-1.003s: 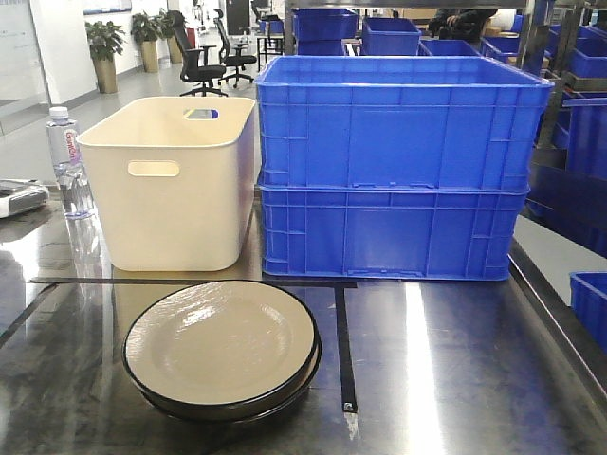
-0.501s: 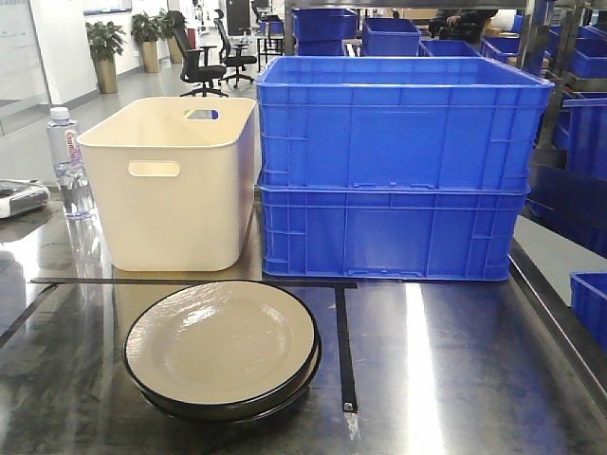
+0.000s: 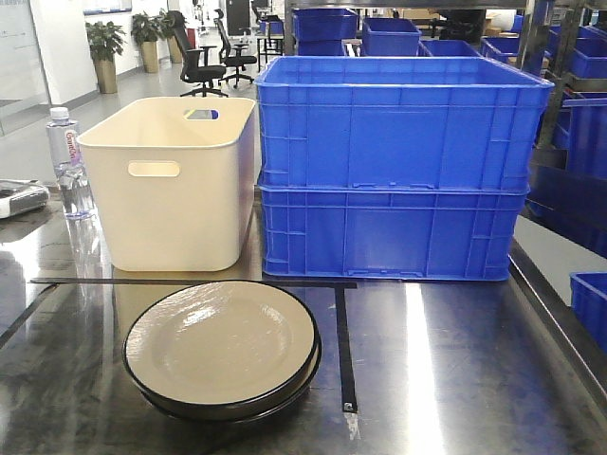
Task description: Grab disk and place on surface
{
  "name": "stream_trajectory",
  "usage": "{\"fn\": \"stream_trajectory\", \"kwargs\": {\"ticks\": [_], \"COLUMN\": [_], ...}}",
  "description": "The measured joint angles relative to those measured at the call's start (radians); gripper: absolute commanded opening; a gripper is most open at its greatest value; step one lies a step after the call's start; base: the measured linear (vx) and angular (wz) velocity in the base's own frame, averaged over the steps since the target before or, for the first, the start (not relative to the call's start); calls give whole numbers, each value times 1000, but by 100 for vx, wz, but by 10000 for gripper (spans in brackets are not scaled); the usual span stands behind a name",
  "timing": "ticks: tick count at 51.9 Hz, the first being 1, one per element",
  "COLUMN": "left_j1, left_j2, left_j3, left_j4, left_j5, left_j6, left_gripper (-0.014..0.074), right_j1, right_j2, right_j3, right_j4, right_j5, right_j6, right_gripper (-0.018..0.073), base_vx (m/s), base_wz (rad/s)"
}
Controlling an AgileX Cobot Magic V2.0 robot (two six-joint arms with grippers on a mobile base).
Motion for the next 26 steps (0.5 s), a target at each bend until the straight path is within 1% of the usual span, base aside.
{"fn": "stream_trajectory", "kwargs": {"ticks": [6, 11, 17, 23, 26], "left_j1": [0, 0, 0, 0, 0], "left_j2": [0, 0, 0, 0, 0], "left_j3": [0, 0, 0, 0, 0], "left_j4": [0, 0, 0, 0, 0], "left_j5": [0, 0, 0, 0, 0], "left_j6": [0, 0, 0, 0, 0], "left_gripper": [-1, -1, -1, -1, -1], "right_j1": [0, -2, -33, -99, -128], "right_j2": [-6, -55, -165, -302, -371], "right_j3": [1, 30, 140, 298, 376], "right_j4": [0, -1, -1, -1, -1], "right_j5": [7, 32, 84, 164, 199], "right_j6": [2, 37, 146, 261, 289], "right_gripper": [-9, -9, -9, -9, -9], "base_vx": [0, 0, 0, 0, 0], "base_wz": [0, 0, 0, 0, 0]}}
